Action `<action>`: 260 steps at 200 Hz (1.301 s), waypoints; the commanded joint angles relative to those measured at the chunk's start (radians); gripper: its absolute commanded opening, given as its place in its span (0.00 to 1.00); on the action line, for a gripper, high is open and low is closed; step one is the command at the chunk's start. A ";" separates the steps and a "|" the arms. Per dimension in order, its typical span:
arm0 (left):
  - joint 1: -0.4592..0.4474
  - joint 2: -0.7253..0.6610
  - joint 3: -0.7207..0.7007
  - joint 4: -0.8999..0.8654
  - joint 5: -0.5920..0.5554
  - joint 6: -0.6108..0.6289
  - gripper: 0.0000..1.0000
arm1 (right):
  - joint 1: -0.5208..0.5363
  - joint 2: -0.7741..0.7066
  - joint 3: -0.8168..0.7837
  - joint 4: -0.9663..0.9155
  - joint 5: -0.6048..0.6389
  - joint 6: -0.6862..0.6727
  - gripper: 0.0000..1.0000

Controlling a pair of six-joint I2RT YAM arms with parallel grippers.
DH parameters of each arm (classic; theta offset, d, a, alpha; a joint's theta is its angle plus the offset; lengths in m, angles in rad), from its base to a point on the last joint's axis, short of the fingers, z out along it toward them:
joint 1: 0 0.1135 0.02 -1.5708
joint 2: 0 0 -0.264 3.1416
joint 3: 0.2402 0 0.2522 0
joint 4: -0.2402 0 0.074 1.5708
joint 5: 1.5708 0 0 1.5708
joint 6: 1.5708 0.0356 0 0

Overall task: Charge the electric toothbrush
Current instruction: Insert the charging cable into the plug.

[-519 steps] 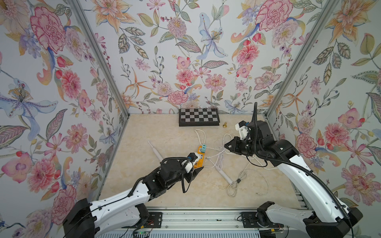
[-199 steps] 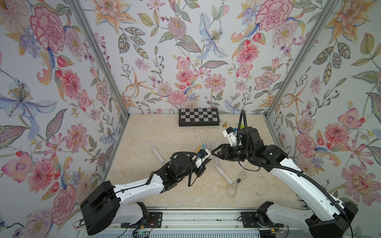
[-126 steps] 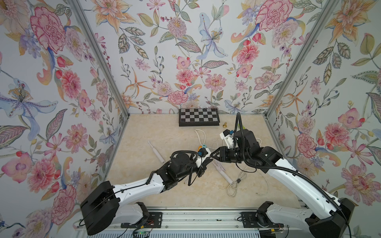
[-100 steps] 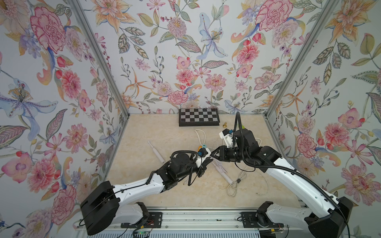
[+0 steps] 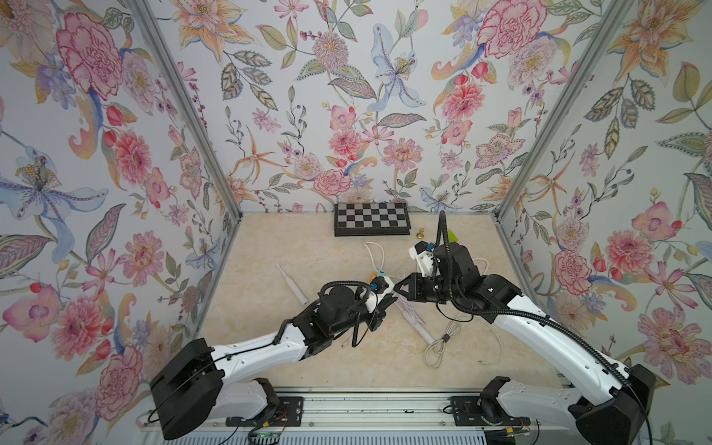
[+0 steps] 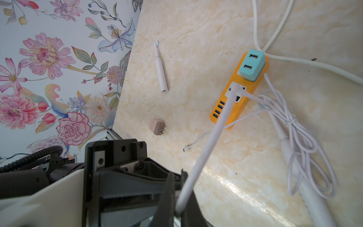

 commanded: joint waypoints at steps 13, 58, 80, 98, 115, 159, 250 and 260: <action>0.002 -0.096 -0.039 0.015 -0.128 -0.065 0.46 | 0.022 0.072 0.060 -0.009 0.225 0.065 0.00; 0.025 -0.221 -0.146 -0.125 -0.356 -0.211 0.68 | 0.057 0.253 0.163 -0.042 0.547 0.208 0.00; 0.043 -0.261 -0.193 -0.189 -0.432 -0.279 0.71 | 0.074 0.342 0.220 -0.041 0.670 0.261 0.00; 0.070 -0.291 -0.223 -0.235 -0.447 -0.327 0.73 | 0.092 0.416 0.267 -0.042 0.755 0.280 0.00; 0.079 -0.325 -0.254 -0.243 -0.437 -0.337 0.74 | 0.096 0.479 0.300 -0.047 0.783 0.322 0.00; 0.088 -0.403 -0.301 -0.301 -0.485 -0.370 0.80 | 0.120 0.666 0.410 -0.078 0.861 0.402 0.00; 0.090 -0.431 -0.325 -0.340 -0.495 -0.379 0.90 | 0.157 0.866 0.580 -0.194 1.006 0.405 0.00; 0.090 -0.434 -0.327 -0.338 -0.496 -0.378 0.90 | 0.157 0.879 0.592 -0.198 1.008 0.402 0.00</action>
